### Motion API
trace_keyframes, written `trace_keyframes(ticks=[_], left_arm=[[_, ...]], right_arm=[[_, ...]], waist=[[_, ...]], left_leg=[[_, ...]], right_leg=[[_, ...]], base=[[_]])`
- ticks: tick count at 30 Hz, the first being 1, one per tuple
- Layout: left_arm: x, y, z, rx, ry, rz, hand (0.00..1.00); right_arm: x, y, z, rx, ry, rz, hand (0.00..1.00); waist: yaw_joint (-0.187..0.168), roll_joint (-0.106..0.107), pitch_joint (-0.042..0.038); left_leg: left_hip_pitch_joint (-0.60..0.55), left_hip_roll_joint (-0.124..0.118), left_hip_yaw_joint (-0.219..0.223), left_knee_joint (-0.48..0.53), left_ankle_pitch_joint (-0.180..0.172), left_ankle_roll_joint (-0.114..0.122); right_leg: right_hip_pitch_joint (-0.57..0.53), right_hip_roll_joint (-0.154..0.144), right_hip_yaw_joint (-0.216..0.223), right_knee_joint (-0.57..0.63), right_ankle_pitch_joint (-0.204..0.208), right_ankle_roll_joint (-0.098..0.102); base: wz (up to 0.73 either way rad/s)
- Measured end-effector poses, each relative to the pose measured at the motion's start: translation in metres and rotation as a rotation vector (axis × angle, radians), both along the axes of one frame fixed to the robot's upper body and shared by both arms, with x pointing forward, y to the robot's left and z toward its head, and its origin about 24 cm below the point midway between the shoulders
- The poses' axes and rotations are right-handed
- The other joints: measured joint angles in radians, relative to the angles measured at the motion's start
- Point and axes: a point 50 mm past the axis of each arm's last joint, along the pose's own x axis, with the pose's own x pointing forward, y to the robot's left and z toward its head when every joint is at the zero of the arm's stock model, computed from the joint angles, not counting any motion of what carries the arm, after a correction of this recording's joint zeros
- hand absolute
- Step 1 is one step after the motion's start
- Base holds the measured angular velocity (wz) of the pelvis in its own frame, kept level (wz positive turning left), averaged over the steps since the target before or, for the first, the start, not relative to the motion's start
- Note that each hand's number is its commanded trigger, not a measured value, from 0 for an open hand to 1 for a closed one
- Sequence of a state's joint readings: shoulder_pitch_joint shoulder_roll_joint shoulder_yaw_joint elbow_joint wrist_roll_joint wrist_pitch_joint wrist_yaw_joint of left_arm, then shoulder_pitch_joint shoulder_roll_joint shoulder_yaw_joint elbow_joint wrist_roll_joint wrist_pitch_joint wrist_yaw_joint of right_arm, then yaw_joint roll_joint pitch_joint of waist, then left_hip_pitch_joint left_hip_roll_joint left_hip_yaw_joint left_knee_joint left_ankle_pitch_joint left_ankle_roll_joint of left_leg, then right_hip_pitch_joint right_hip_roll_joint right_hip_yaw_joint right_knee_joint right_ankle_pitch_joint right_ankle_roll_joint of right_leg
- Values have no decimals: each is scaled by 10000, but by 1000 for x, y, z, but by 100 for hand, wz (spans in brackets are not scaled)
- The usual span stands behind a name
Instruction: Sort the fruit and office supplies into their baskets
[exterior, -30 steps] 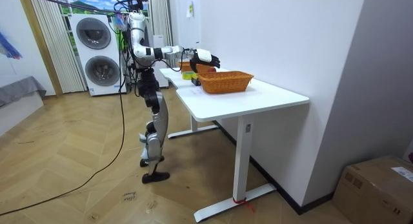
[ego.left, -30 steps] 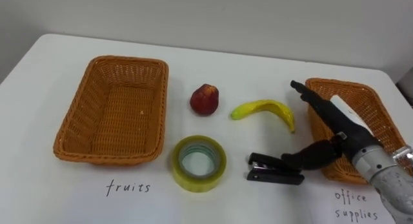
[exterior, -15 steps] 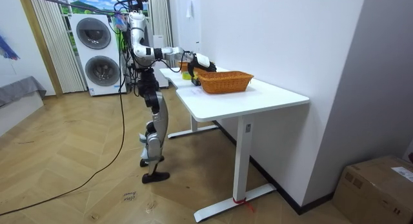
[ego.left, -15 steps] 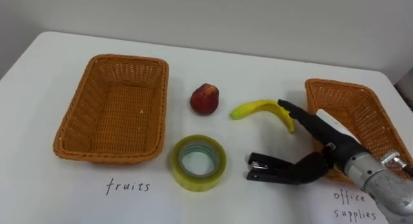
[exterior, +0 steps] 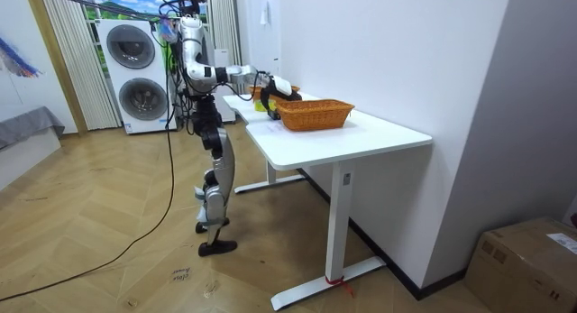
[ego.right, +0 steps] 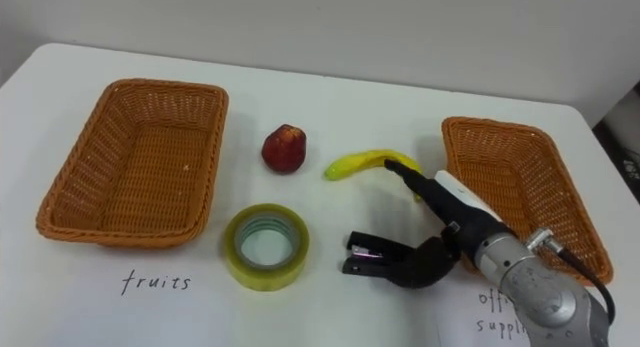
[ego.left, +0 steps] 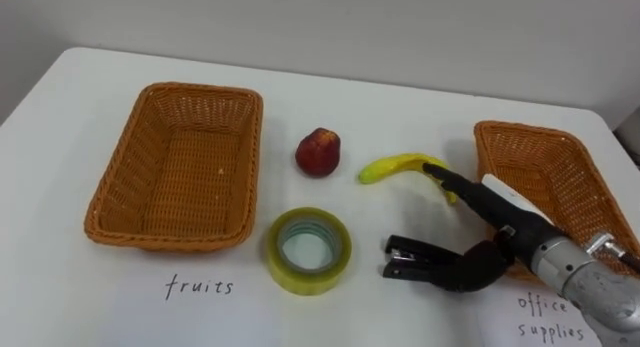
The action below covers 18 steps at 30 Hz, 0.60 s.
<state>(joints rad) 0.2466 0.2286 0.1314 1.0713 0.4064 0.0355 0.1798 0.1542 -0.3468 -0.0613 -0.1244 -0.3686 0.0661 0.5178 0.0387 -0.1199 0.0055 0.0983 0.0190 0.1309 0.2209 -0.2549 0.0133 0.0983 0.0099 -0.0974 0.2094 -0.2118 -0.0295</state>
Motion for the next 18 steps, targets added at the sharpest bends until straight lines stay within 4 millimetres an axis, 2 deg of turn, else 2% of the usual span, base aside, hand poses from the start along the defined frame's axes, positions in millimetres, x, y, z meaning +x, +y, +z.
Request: trace_keyframes(ticks=[7, 18], left_arm=[[3, -1, 0, -19, -13, -177, 0], [5, -3, -1, 8, -17, -396, 0]], right_arm=[[0, 1, 1, -85, 47, 118, 0], [-1, 4, 0, -248, 187, 371, 0]], waist=[[9, 15, 10], [213, 20, 11]], left_leg=[[-17, 5, 3, -10, 0, 0], [-22, 7, 2, -10, 0, 0]], right_leg=[[-24, 4, 0, 0, 0, 0], [-25, 5, -7, -3, 2, 0]], base=[[0], [0]])
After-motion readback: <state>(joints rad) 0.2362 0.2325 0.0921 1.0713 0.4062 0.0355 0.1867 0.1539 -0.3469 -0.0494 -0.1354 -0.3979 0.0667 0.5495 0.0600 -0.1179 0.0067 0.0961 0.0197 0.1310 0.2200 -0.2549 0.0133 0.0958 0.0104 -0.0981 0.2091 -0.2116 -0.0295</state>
